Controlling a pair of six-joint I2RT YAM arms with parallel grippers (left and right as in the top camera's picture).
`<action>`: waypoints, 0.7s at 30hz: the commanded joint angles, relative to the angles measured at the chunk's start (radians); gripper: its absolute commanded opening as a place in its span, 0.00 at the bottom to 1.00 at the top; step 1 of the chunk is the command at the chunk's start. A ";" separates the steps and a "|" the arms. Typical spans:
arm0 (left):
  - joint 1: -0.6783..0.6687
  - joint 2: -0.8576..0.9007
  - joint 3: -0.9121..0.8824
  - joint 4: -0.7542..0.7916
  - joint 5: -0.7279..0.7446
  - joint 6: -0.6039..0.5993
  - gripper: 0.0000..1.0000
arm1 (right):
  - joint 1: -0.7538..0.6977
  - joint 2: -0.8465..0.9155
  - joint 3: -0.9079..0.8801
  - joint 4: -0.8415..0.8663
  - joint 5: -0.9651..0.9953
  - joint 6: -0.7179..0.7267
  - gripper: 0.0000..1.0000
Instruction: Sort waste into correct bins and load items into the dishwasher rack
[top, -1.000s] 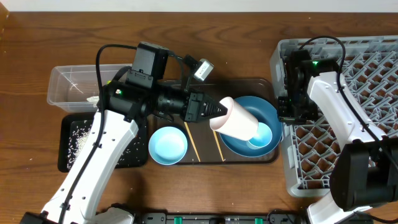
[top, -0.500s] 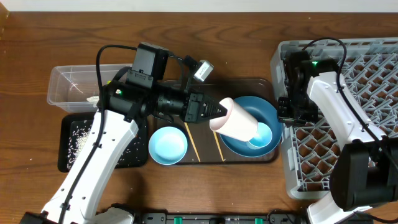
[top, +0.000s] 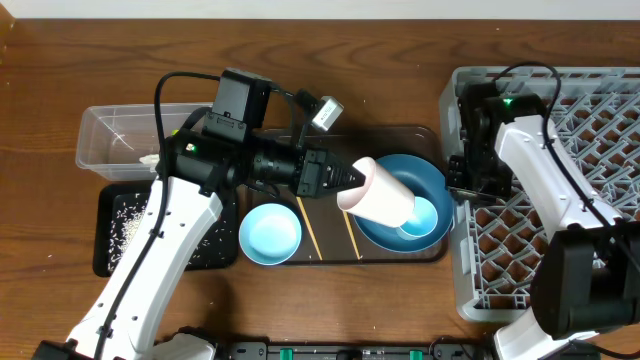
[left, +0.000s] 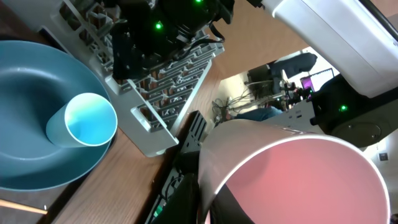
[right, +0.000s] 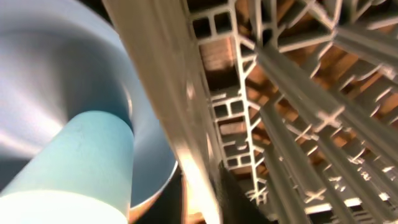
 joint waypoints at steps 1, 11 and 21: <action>0.003 0.007 -0.004 -0.002 0.014 0.017 0.10 | -0.011 -0.007 -0.010 -0.009 -0.024 0.011 0.31; 0.003 0.007 -0.004 -0.002 0.014 0.017 0.10 | -0.049 -0.007 0.029 -0.038 -0.042 -0.042 0.59; 0.004 0.007 -0.004 0.000 0.014 0.017 0.10 | -0.089 -0.007 0.288 -0.159 -0.126 -0.191 0.64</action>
